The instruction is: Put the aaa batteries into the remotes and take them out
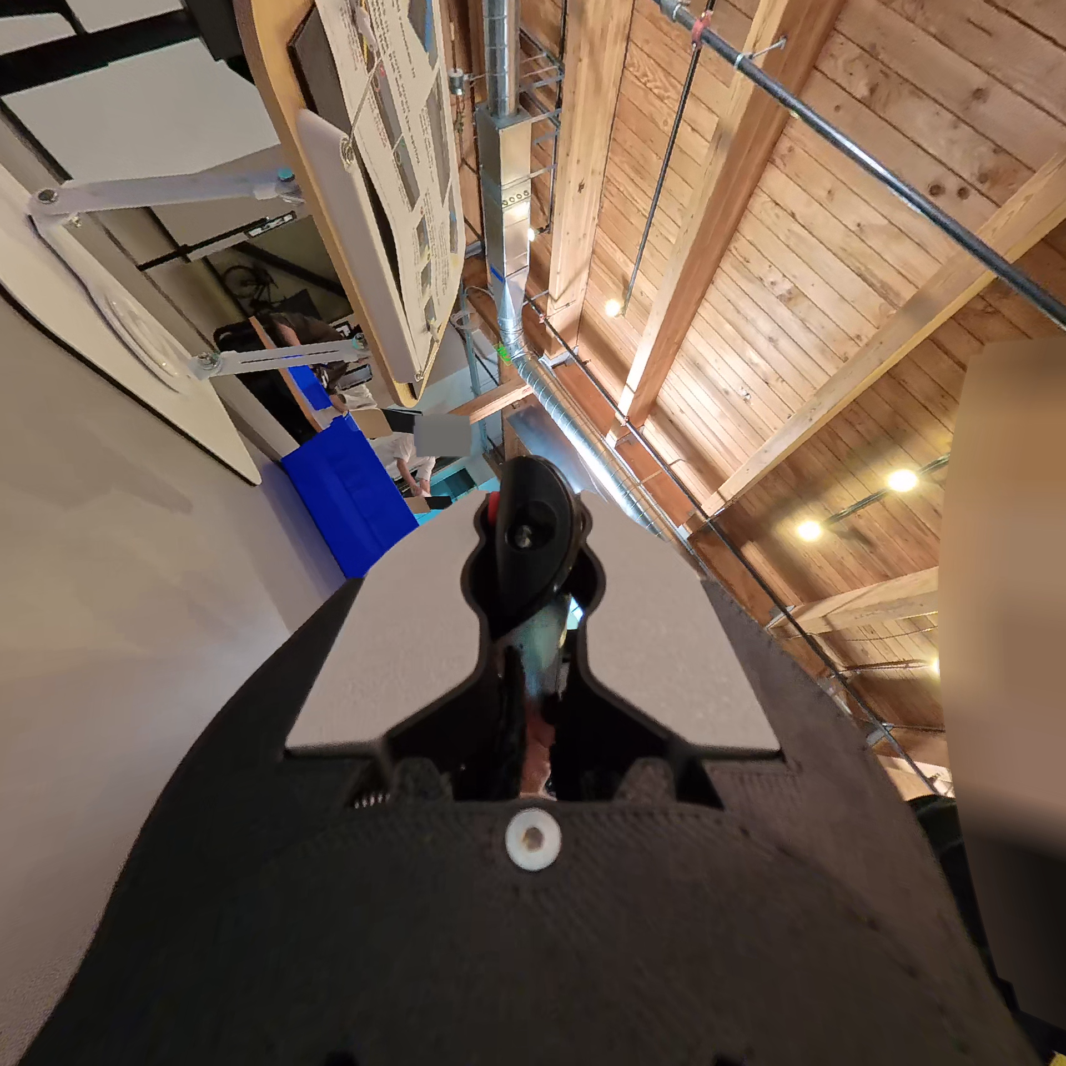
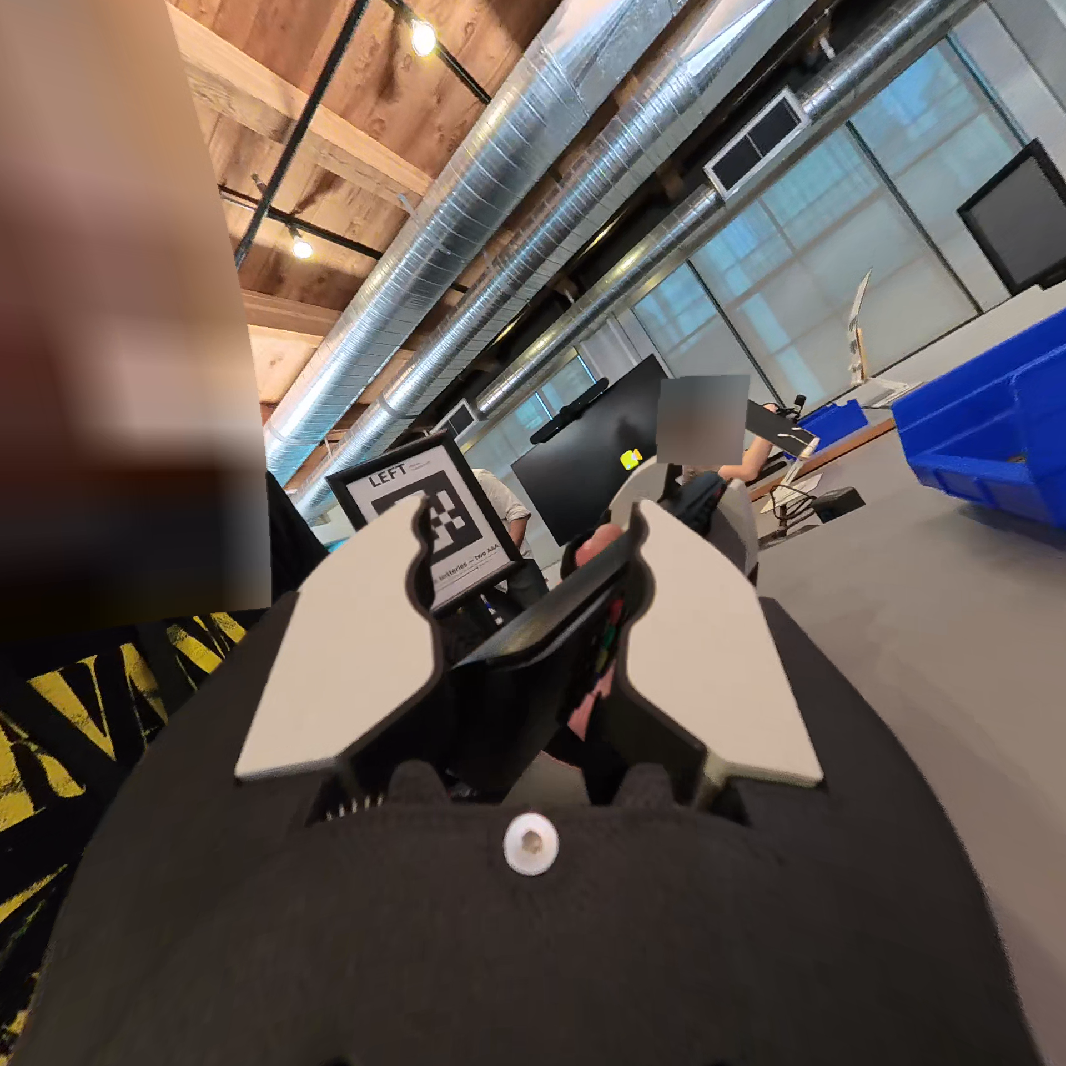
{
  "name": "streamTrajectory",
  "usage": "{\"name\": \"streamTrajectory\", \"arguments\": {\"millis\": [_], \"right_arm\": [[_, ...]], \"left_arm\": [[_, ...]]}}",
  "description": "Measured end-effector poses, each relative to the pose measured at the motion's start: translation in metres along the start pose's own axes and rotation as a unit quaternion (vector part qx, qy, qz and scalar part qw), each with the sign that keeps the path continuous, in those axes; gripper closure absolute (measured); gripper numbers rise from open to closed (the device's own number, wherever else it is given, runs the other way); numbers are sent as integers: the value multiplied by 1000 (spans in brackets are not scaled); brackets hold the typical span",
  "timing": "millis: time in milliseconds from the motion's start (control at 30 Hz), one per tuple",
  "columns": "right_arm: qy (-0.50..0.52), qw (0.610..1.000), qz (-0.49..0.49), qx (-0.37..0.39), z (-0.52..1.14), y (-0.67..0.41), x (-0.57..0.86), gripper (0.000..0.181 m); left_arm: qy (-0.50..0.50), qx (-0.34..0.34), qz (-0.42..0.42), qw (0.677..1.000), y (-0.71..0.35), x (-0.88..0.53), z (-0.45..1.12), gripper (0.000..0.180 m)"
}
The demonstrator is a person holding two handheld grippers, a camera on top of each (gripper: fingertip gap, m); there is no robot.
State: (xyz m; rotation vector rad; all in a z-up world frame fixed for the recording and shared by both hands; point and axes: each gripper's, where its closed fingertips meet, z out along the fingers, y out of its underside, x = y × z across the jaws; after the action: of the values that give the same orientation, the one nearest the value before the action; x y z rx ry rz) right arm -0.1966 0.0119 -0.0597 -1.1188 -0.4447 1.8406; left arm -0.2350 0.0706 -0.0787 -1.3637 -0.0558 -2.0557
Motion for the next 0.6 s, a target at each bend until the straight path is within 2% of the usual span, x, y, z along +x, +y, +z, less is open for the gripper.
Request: {"name": "streamTrajectory", "arguments": {"millis": [133, 233, 300, 333, 400, 533, 600], "right_arm": [[-10, 1000, 2, 22, -1, -3, 0, 112], [13, 1000, -8, 10, -1, 3, 6, 129], [18, 1000, 5, 11, -3, 1, 11, 134], [17, 1000, -2, 8, -3, 0, 10, 132], [59, 998, -6, -30, -2, 4, 19, 93], [114, 982, -86, -127, -14, -1, 12, 81], [77, 982, -35, -169, -19, -5, -5, 91]], "left_arm": [[-3, -6, 12, 1000, 3, 1, 1, 155], [-10, 4, 18, 1000, 0, -1, -2, 155], [-17, 4, 33, 999, -1, 0, -2, 155], [-13, -2, 42, 999, 0, 2, -1, 155], [-6, -11, 58, 998, -3, 9, 1, 155], [21, -90, 115, 989, 2, 26, 7, 156], [51, -118, 144, 981, 4, 39, 8, 156]]}}
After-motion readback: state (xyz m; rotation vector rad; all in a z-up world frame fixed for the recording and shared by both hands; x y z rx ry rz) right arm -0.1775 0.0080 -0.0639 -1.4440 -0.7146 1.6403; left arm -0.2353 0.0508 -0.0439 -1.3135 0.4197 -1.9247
